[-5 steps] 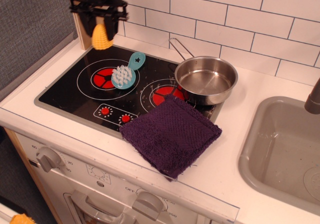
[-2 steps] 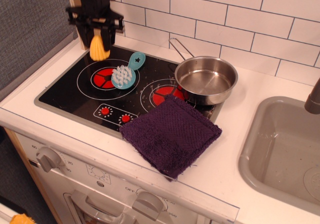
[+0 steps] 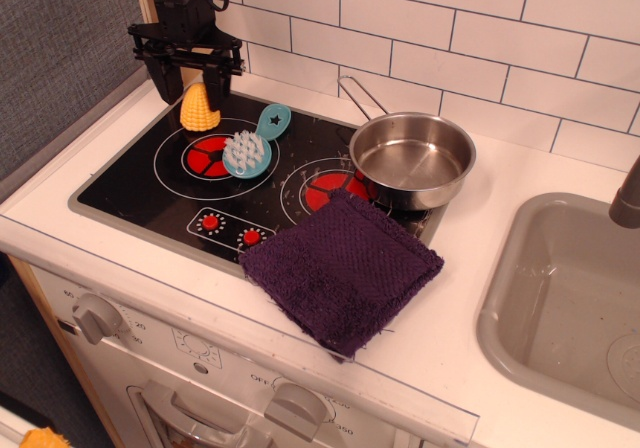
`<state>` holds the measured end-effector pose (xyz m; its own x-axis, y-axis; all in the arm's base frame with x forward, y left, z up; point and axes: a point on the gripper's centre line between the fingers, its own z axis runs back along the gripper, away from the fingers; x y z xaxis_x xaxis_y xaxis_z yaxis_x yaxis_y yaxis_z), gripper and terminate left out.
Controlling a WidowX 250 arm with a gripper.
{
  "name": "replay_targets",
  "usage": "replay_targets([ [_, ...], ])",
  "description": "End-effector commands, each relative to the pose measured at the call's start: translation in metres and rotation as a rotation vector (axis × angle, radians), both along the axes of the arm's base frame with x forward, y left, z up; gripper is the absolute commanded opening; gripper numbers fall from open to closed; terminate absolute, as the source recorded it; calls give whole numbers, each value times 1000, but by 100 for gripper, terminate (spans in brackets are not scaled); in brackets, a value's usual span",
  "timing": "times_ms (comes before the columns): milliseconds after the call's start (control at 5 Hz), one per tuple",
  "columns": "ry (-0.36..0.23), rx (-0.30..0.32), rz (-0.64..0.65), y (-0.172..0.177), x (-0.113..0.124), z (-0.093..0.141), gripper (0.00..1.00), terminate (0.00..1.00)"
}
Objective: Take the corn out of the pot and put it to the left of the scrubber.
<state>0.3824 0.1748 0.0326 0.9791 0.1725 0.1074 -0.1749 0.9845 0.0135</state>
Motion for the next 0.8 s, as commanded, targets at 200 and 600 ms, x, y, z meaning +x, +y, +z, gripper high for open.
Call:
replay_targets([
  [200,-156,82,-122,-36,-7,80,100,0],
  [600,-150,42,-232,-77,-1,84,100,0],
])
